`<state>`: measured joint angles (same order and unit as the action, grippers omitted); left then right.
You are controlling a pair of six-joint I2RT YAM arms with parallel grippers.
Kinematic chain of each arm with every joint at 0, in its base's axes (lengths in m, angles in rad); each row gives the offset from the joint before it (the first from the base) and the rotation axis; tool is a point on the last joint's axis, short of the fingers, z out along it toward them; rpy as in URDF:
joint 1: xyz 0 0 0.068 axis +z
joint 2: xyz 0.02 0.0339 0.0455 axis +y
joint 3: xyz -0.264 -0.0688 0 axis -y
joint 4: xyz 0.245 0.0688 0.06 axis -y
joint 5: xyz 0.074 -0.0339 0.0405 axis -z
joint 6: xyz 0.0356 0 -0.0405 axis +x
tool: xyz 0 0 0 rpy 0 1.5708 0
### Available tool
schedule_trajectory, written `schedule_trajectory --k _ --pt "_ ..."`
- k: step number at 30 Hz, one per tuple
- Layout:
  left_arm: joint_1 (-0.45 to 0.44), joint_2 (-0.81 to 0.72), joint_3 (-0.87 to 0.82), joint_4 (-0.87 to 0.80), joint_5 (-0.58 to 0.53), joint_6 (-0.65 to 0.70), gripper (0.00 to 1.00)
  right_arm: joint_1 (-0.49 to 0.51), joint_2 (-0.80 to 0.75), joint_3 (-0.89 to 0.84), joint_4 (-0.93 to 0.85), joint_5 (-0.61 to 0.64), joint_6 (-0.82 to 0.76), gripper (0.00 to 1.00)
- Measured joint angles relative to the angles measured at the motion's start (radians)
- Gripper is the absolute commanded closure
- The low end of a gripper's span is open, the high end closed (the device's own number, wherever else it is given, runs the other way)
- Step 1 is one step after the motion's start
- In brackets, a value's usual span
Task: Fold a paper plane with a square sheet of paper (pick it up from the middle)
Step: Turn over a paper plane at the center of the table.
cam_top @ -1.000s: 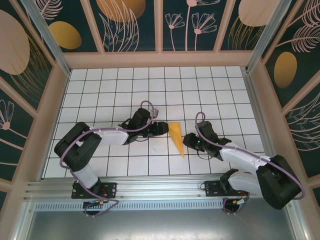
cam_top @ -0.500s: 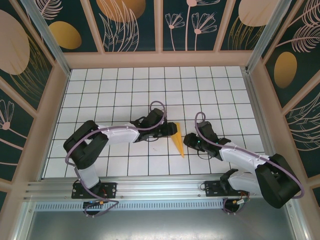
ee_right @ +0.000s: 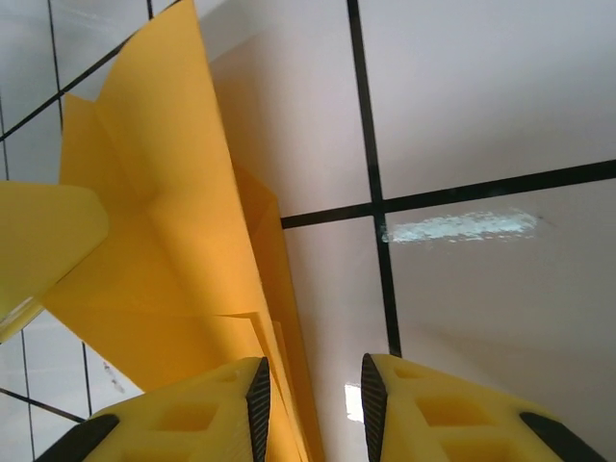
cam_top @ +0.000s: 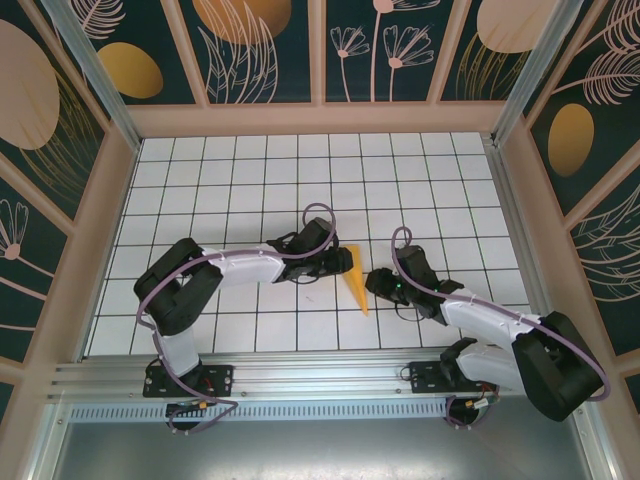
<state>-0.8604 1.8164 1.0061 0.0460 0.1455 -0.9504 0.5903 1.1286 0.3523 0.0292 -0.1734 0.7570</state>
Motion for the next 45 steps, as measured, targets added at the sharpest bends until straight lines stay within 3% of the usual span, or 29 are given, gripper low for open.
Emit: schedule_trajectory --k 9,30,45 --pt "0.000 -0.043 -0.074 0.026 0.006 0.029 0.87 0.000 0.055 0.002 0.065 -0.046 0.000 0.63" --pt "0.001 -0.071 -0.129 0.062 0.029 0.102 0.92 0.054 0.139 0.074 0.101 -0.124 -0.055 0.57" --pt "0.017 -0.071 -0.178 0.127 0.066 0.141 0.98 0.066 0.172 0.109 0.042 -0.055 -0.093 0.51"
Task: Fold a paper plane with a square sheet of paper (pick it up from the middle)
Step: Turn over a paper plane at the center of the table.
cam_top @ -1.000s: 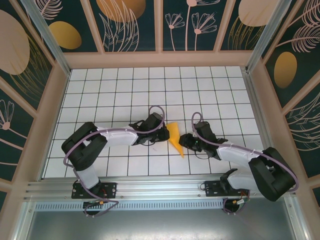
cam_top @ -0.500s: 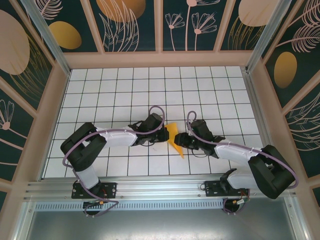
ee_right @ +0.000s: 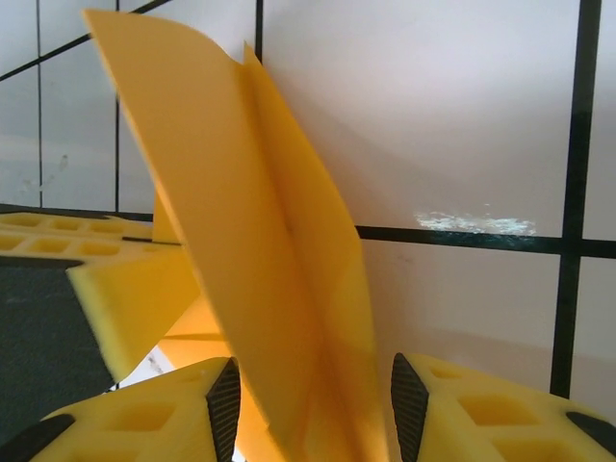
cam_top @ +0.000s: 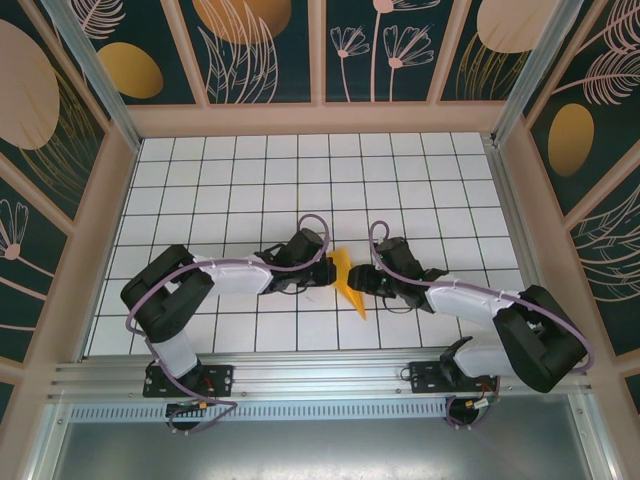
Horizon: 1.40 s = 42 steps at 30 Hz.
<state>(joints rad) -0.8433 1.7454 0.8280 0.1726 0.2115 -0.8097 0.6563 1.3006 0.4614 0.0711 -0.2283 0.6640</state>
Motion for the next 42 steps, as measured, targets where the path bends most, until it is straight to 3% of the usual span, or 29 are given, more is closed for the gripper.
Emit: schedule_trajectory --k 8,16,31,37,42 --pt "0.088 0.000 -0.095 0.154 0.172 0.013 0.97 0.000 0.007 0.017 -0.002 0.003 0.001 0.46" --pt "0.119 0.000 -0.095 0.201 0.261 0.048 0.95 0.000 0.007 0.060 -0.010 0.002 -0.005 0.44" --pt "0.126 0.000 -0.101 0.185 0.247 0.070 0.95 0.046 0.075 0.079 -0.010 -0.011 -0.004 0.44" --pt "0.131 0.000 -0.102 0.170 0.223 0.069 0.95 0.100 0.075 0.120 -0.089 0.092 0.014 0.43" --pt "0.131 0.000 -0.106 0.167 0.222 0.069 0.95 0.103 -0.018 0.134 -0.147 0.162 0.022 0.41"
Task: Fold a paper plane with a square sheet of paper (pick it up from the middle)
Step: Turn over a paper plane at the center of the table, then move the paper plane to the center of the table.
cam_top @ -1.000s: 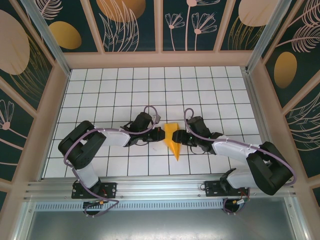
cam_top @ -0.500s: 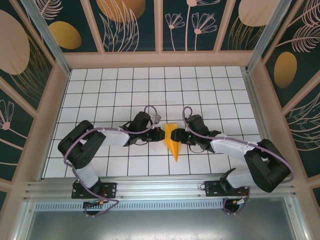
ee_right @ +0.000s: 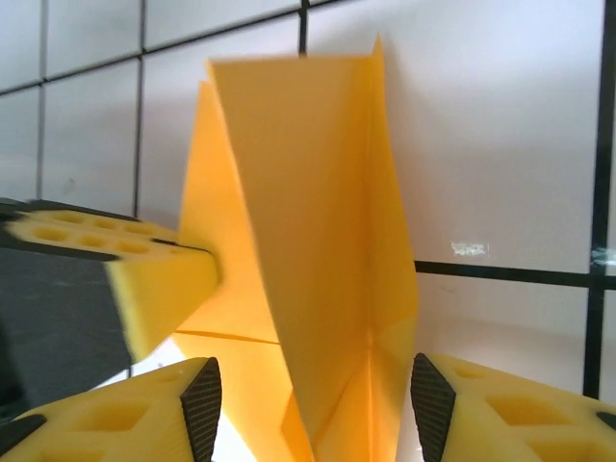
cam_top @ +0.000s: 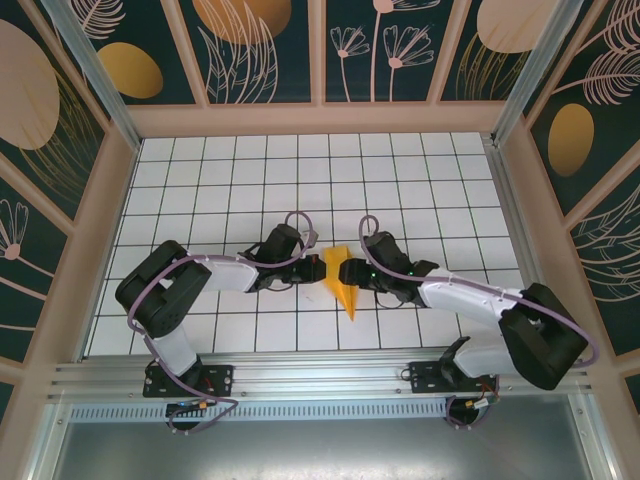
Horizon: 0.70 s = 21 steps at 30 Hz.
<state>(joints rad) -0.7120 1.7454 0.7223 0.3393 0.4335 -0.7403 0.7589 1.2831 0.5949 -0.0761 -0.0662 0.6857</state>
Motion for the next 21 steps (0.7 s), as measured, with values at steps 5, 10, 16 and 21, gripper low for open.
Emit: schedule_trajectory --k 5,10,16,21 --pt "0.000 0.000 -0.007 0.000 0.000 0.000 0.95 0.002 -0.052 0.009 -0.021 0.050 0.005 0.41" --pt "0.001 0.000 -0.010 0.000 0.000 0.000 0.95 0.010 -0.037 0.012 -0.010 0.020 0.004 0.43" --pt "0.001 0.001 -0.010 0.000 0.000 0.000 0.95 0.044 0.091 0.035 -0.011 0.012 0.000 0.43" --pt "0.001 0.005 -0.010 0.000 0.000 0.000 0.95 0.046 0.139 0.062 -0.011 0.012 -0.008 0.42"
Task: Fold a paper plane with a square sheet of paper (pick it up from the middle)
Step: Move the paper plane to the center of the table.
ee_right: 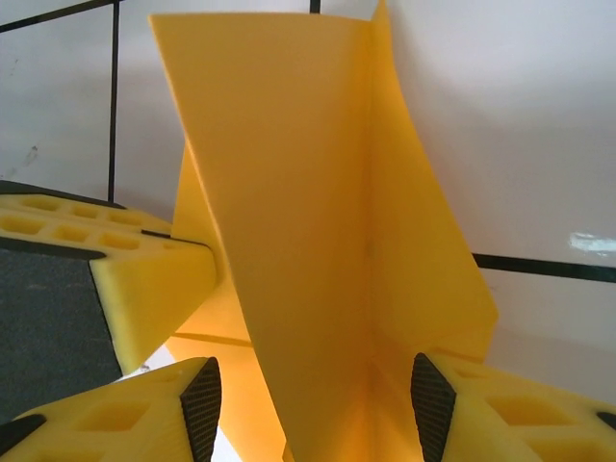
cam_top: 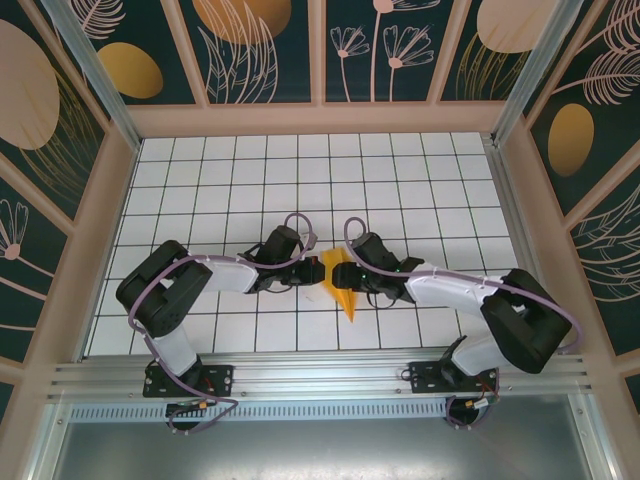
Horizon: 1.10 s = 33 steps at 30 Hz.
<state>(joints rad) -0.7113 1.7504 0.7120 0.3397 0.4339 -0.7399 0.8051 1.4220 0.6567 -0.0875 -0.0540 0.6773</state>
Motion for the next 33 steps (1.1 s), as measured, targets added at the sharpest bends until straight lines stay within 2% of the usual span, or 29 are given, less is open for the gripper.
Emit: schedule_trajectory --k 12,23,33 --pt "0.000 0.005 -0.009 0.000 0.000 0.000 0.95 0.037 0.061 0.026 0.000 -0.036 -0.015 0.48" --pt "0.000 0.005 -0.019 0.005 0.003 -0.002 0.95 0.107 0.060 0.026 -0.050 0.019 0.031 0.49" --pt "0.000 0.005 -0.034 0.017 0.003 -0.013 0.95 0.136 -0.046 0.021 -0.103 0.090 0.123 0.47"
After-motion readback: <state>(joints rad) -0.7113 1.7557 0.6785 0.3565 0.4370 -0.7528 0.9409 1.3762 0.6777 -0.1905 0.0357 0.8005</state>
